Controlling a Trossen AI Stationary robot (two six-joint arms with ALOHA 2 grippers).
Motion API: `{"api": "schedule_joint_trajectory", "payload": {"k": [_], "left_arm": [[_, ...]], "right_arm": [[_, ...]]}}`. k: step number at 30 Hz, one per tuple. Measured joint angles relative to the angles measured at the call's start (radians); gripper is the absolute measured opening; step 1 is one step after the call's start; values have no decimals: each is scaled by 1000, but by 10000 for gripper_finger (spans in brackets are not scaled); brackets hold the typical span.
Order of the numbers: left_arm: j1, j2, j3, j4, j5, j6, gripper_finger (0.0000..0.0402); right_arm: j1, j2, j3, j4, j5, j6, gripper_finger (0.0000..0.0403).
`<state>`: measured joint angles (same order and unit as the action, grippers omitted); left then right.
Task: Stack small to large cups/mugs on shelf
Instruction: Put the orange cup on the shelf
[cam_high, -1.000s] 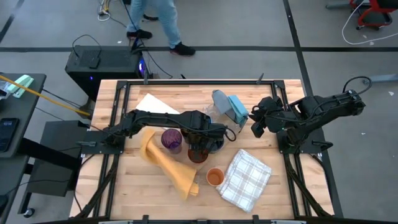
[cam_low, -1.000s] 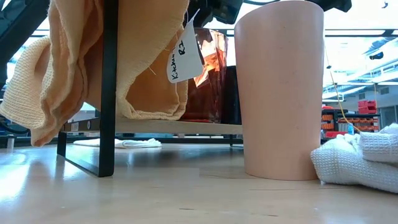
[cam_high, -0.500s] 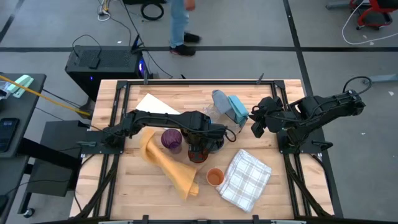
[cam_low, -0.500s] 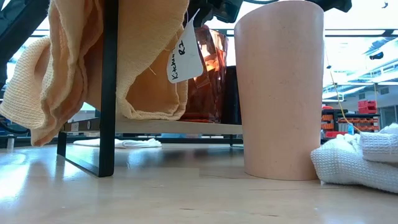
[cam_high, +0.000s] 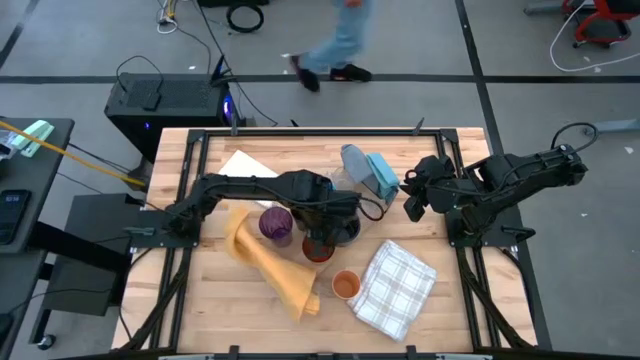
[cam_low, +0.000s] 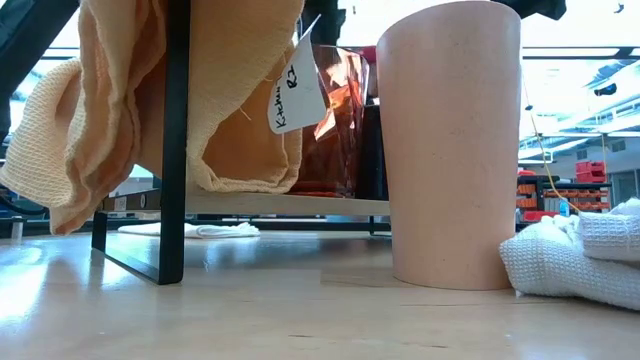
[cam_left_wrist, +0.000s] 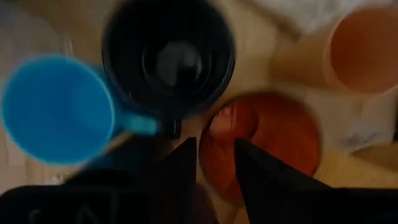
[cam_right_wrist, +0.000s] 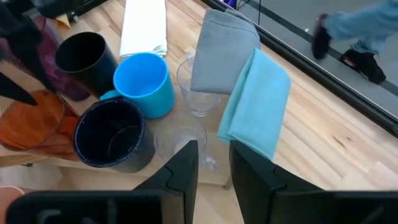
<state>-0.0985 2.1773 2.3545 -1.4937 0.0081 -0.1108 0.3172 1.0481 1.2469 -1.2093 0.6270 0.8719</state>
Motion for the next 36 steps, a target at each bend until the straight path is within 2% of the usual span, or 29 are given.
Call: {"api": "schedule_joint_trajectory", "payload": {"k": [3,10,12,15,21,26,31,36], "left_arm": [[-7,-40,1,117,-1,18,112],[-44,-203,3,556,-74,122,112],[-49,-244,2,632,-106,152,111],[-47,-308,3,718,-143,181,109],[-32,-395,2,727,-169,219,100],[-6,-453,2,669,-189,227,94],[31,-490,1,631,-192,198,96],[78,-530,2,642,-191,201,91]], "right_arm": [[0,0,0,0,-5,-5,98],[0,0,0,15,-22,-12,98],[12,0,-1,53,-45,-42,98],[59,3,-19,200,-91,-146,98],[155,47,-108,508,-313,-341,98],[193,125,-145,666,-390,-484,98],[198,242,-56,709,-415,-650,98],[184,374,57,620,-492,-807,95]]}}
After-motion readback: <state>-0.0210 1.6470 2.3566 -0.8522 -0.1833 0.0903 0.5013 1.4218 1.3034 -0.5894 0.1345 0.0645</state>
